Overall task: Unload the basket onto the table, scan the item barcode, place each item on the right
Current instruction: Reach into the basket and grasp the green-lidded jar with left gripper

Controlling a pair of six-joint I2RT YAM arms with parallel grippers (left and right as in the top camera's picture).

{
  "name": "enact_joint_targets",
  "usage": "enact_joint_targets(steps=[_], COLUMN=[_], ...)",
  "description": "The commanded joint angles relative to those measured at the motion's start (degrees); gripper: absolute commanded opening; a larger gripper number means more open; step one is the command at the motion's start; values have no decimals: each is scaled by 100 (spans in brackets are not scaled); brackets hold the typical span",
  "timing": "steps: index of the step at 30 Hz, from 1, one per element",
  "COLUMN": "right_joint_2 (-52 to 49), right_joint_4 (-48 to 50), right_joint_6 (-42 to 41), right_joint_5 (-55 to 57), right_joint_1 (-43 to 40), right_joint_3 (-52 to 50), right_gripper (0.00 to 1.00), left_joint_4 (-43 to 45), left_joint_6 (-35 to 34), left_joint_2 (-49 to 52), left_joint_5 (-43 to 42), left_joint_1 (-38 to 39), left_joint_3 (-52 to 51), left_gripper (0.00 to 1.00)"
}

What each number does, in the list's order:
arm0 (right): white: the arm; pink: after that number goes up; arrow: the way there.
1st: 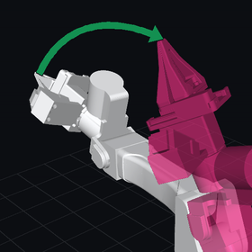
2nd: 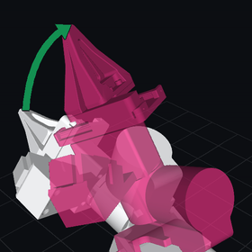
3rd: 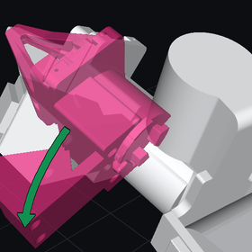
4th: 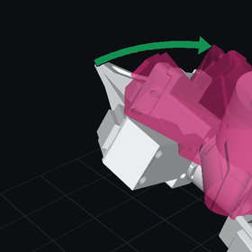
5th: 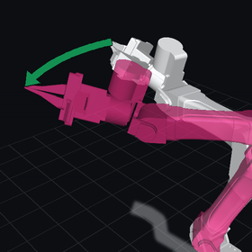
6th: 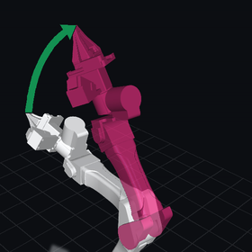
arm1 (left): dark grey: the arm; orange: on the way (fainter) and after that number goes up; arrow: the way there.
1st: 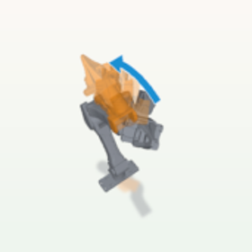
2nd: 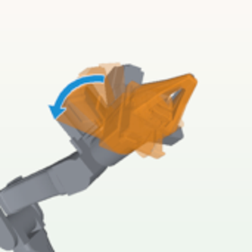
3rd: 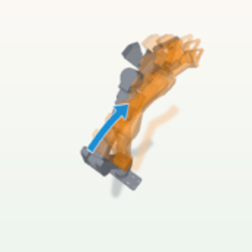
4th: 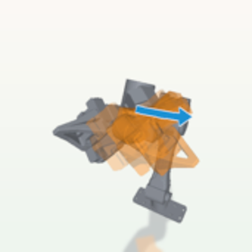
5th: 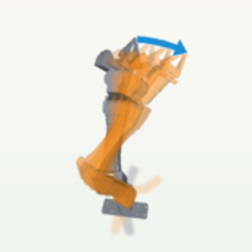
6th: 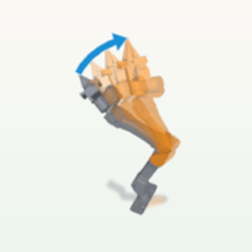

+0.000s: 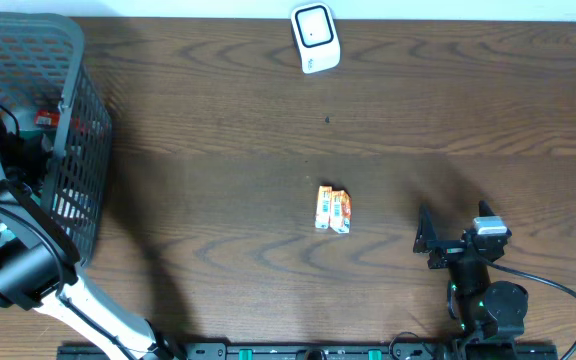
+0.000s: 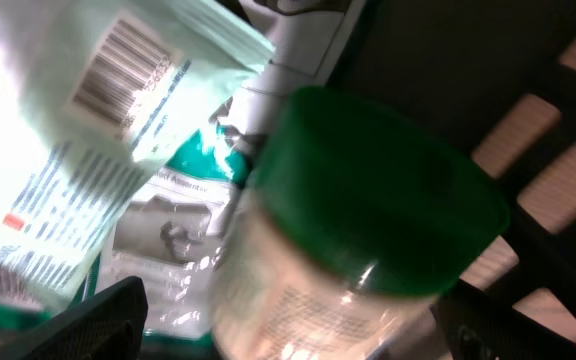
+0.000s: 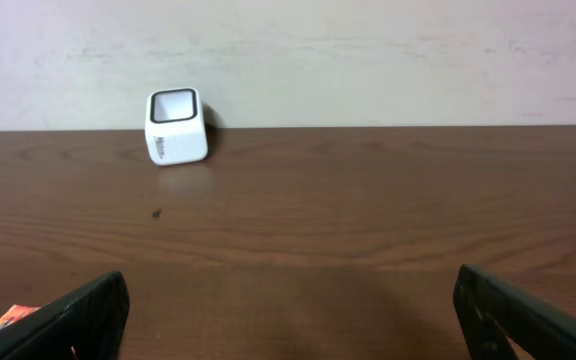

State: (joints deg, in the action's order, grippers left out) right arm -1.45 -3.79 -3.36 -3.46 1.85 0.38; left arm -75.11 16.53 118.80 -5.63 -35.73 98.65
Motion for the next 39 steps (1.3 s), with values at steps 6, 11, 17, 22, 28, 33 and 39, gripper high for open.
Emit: enact_joint_targets(steps=[6,11,17,22,28,33,39], right_joint_2=[4,4,4,4,4,4,4], right_joint_4=[-20,-20,-17,-20,-20,-20,-20], right_joint_6=[66,66,66,66,66,66,66], right_joint_5=[-48,-48,-48,-48,-48,-48,-48], right_joint_1=[35,35,35,35,35,35,35], right_joint_3=[-7,-7,-7,-7,-7,-7,-7], right_gripper=[99,99,99,99,99,99,99], left_joint_4=[389,494,603,651,643,461,470], left_joint_6=[2,-382,-411,-487,-501,-588,-643], left_joint_2=[-83,-83,-83,-81,-85,-190,-387], left_joint_5=[144,138,98,72,-20,-164,-153], left_joint_1=[-85,-177,-175,-175,-175,-177,-177], left_joint_3=[-308,-328,-459,-525,-540,-131,-46], left_gripper=[84,79,77,77,66,55,66])
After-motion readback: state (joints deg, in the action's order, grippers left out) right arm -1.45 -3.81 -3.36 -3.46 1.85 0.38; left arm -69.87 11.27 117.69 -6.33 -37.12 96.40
